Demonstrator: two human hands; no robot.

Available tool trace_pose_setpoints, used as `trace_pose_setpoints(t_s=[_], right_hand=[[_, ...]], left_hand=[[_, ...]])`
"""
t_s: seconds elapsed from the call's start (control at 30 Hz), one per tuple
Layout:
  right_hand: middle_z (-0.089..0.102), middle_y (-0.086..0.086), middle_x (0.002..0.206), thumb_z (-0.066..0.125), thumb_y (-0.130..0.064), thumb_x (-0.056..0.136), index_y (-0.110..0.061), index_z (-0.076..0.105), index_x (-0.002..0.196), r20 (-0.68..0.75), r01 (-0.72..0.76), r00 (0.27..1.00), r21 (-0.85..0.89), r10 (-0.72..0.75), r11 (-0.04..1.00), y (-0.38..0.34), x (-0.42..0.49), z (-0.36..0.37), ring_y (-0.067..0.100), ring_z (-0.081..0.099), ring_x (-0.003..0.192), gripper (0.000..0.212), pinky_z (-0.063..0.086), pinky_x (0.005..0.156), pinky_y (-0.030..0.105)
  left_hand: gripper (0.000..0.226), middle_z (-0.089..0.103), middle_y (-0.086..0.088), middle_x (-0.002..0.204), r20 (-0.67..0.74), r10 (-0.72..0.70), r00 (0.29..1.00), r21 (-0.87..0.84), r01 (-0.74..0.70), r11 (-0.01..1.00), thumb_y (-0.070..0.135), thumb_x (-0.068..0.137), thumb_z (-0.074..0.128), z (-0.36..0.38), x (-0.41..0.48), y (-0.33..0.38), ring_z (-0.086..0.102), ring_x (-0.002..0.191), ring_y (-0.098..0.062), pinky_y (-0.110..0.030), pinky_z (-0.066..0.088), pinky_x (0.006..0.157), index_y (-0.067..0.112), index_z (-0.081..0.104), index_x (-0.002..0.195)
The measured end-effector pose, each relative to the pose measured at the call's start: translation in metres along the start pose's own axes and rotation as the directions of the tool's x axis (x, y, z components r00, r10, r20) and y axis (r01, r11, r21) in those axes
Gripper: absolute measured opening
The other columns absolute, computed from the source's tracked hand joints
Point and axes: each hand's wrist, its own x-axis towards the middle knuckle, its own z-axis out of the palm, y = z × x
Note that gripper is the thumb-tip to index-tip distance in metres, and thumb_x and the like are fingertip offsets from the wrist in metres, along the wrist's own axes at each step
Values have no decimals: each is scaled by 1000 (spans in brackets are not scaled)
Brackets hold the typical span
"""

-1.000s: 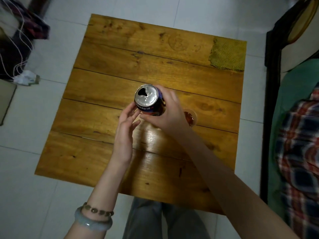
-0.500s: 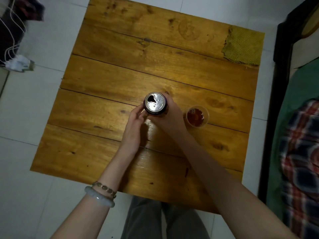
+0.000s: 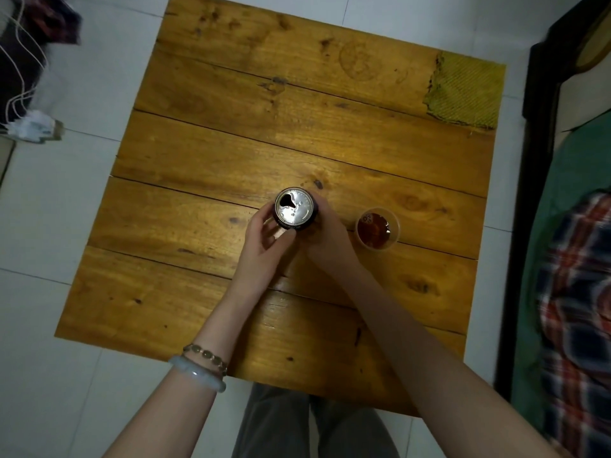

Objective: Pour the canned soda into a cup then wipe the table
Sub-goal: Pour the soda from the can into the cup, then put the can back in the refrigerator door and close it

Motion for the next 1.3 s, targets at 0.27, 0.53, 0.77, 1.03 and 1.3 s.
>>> trace_pose_setpoints(t_s=[0.27, 0.53, 0.77, 1.03, 1.3], right_hand=[[46, -5, 132, 41, 22, 76, -14, 38, 139, 76, -143, 988, 170, 132, 975, 10, -5, -7, 14, 41, 130, 72, 37, 106, 29], [46, 7, 141, 39, 24, 80, -8, 39, 138, 102, -256, 966, 258, 237, 932, 6, -5, -11, 17, 44, 131, 67, 43, 100, 26], [64, 11, 109, 42, 13, 88, 1, 52, 122, 263, -528, 849, 449, 459, 721, -65, -24, -40, 23, 60, 109, 37, 50, 89, 26], [64, 16, 107, 46, -10, 93, 1, 57, 111, 473, -617, 786, 643, 398, 453, -166, -60, -66, 24, 66, 96, 23, 53, 91, 34], [63, 15, 107, 38, -26, 97, 2, 53, 118, 601, -653, 740, 536, 302, 535, -267, -100, -58, 23, 62, 97, 38, 51, 88, 31]], left_hand=[[71, 53, 10, 126, -66, 56, 996, 177, -43, 983, 6, 69, 80, 7, 24, -8, 49, 117, 1, -24, 41, 104, 25, 44, 127], [70, 53, 25, 114, -150, 94, 984, 218, -60, 974, 15, 64, 85, 8, 16, 0, 49, 107, 14, -10, 42, 92, 27, 47, 122], [70, 58, 11, 120, -175, 101, 979, 125, -80, 989, 14, 65, 85, -10, -27, 49, 52, 107, 11, -12, 45, 91, 19, 49, 125], [69, 60, 10, 113, -202, 240, 950, 210, -197, 958, 12, 63, 86, -49, -89, 132, 55, 98, 12, -7, 41, 88, 13, 50, 122], [65, 59, 15, 108, -350, 347, 870, 232, -278, 932, 10, 61, 87, -92, -176, 196, 53, 93, 19, -5, 41, 85, 17, 52, 115]])
